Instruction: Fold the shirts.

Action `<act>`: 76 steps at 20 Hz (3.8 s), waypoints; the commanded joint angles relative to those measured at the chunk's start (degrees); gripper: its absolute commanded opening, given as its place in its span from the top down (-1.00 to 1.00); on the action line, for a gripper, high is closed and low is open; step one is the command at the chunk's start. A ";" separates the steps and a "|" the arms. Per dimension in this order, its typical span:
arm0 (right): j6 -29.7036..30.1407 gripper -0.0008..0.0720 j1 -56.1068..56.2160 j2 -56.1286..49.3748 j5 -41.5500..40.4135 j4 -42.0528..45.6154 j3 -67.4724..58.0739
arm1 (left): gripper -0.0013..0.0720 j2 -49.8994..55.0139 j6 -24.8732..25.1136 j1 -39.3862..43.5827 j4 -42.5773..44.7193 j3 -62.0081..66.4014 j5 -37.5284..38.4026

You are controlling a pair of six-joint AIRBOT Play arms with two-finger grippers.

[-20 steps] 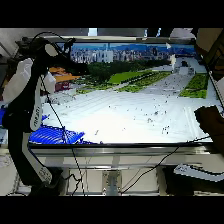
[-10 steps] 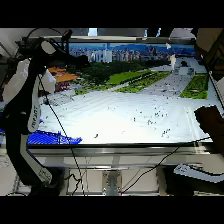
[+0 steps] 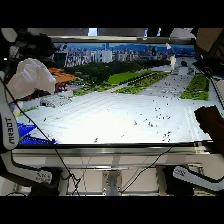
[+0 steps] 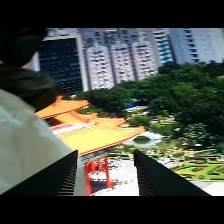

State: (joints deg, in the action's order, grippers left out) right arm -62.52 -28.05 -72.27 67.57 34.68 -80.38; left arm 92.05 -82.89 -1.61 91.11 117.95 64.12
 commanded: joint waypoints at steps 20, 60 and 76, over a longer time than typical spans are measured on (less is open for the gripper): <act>5.38 -0.06 23.98 0.81 -18.47 13.22 -0.22 | -0.39 2.82 -3.52 -14.38 -7.76 -5.03 4.61; 5.38 -0.06 23.98 0.81 -18.49 13.22 -0.22 | -0.40 2.82 -3.52 -14.38 -7.76 -5.03 4.61; 5.38 -0.06 23.98 0.81 -18.47 13.22 -0.22 | -0.40 2.82 -3.52 -14.38 -7.76 -5.03 4.61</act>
State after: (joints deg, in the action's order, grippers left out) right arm -57.12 -4.12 -71.50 49.08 47.90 -80.58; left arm 94.83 -86.41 -15.92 83.33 112.92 68.75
